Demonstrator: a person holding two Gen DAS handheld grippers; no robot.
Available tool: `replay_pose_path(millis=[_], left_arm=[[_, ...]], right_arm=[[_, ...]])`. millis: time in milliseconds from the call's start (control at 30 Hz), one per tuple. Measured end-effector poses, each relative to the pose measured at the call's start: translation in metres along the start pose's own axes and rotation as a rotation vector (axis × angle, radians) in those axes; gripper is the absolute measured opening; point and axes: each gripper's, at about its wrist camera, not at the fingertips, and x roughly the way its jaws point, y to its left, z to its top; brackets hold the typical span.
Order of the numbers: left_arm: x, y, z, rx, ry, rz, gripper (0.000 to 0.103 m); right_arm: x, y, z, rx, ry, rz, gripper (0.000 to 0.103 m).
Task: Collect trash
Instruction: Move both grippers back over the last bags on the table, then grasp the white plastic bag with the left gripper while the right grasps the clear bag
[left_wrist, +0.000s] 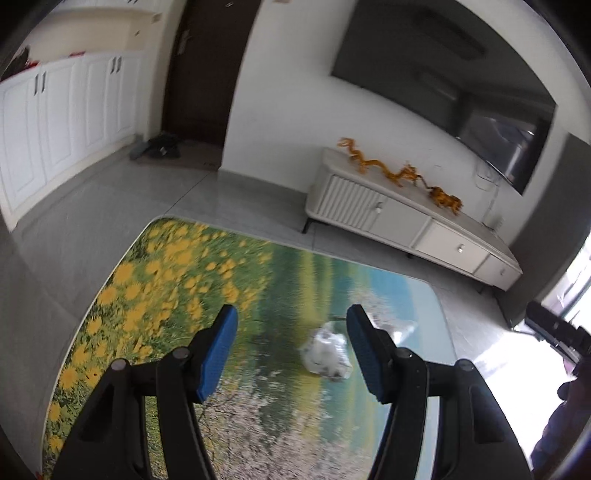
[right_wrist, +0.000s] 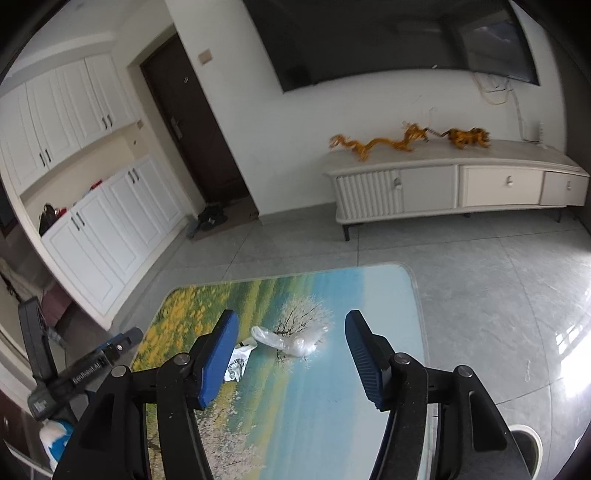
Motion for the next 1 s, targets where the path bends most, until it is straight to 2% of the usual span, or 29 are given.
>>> replay_pose_path(millis=[100, 167, 333, 500, 667, 900, 1000], left_arm=[[0.016, 0.012, -0.003, -0.051, 0.011, 0.001, 0.060], [0.026, 0.011, -0.007, -0.066, 0.018, -0.013, 0.066], [0.060, -0.016, -0.019, -0.006, 0.060, -0.051, 0.069], [0.092, -0.038, -0.031, 0.054, 0.099, -0.007, 0.069], [0.115, -0.037, -0.041, 0.077, 0.136, 0.024, 0.069], [0.131, -0.040, -0.056, 0.102, 0.175, -0.020, 0.068], [0.132, -0.040, -0.060, 0.104, 0.180, -0.033, 0.061]], right_arm=[[0.036, -0.003, -0.005, -0.014, 0.042, 0.024, 0.060], [0.053, -0.004, -0.008, -0.016, 0.066, 0.037, 0.062], [0.097, -0.017, -0.019, 0.040, 0.114, 0.059, 0.063], [0.131, -0.029, -0.034, 0.096, 0.154, 0.060, 0.063], [0.150, -0.033, -0.043, 0.140, 0.175, 0.063, 0.063], [0.166, -0.033, -0.054, 0.159, 0.203, 0.082, 0.045], [0.167, -0.033, -0.056, 0.154, 0.207, 0.095, 0.034]])
